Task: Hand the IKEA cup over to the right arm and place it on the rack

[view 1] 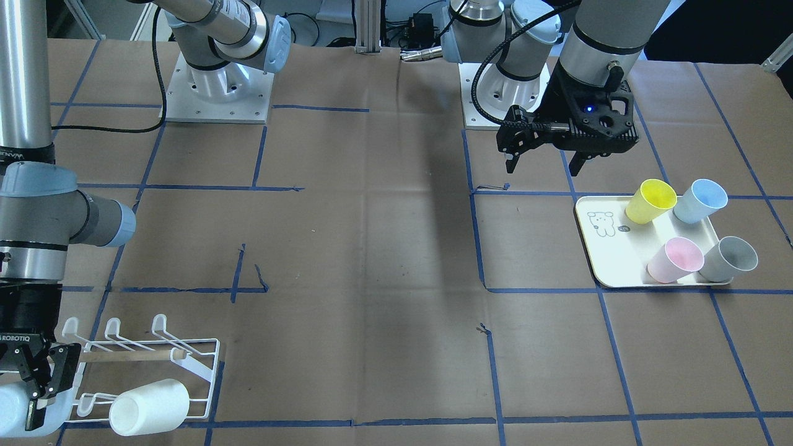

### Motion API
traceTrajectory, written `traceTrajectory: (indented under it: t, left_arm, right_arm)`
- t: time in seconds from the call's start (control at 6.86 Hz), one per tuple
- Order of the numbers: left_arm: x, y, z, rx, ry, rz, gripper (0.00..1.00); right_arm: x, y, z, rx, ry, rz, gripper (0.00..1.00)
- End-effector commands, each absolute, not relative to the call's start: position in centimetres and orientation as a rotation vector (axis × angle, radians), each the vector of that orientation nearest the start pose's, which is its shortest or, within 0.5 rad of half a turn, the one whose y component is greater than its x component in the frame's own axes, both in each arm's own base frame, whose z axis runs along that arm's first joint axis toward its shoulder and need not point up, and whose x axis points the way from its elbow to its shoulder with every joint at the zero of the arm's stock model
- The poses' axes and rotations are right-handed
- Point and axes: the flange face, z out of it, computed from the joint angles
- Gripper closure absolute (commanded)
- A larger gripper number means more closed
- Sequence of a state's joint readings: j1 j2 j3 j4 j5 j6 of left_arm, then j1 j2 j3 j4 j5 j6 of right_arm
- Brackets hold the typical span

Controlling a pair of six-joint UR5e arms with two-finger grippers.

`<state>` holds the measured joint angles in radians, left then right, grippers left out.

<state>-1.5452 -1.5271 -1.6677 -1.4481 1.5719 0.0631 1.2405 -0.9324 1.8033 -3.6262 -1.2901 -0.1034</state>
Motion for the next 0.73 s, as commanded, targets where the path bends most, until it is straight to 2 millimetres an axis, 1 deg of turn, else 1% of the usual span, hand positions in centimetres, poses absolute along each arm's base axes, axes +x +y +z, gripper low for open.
traceTrajectory:
  t: [0.0, 0.15, 0.29, 0.44, 0.58]
  left_arm:
    - [-12.0, -48.9, 47.4, 0.058, 3.135, -0.103, 0.0]
    - [-12.1, -48.8, 47.6, 0.058, 3.136, -0.108, 0.0]
    - [-12.1, -48.8, 47.6, 0.058, 3.136, -0.111, 0.0]
    - [-12.1, -48.8, 47.6, 0.058, 3.136, -0.111, 0.0]
    - [-12.1, -48.8, 47.6, 0.058, 3.136, -0.111, 0.0]
  right_arm:
    - [-5.3, -64.9, 25.8, 0.056, 2.612, -1.757, 0.0]
    - [-5.3, -64.9, 25.8, 0.056, 2.612, -1.76, 0.0]
    - [-5.3, -65.0, 26.5, 0.036, 2.61, -1.78, 0.0]
    - [-5.3, -64.9, 27.7, 0.045, 2.59, -1.803, 0.0]
    - [-5.3, -64.9, 30.8, 0.034, 2.571, -1.841, 0.0]
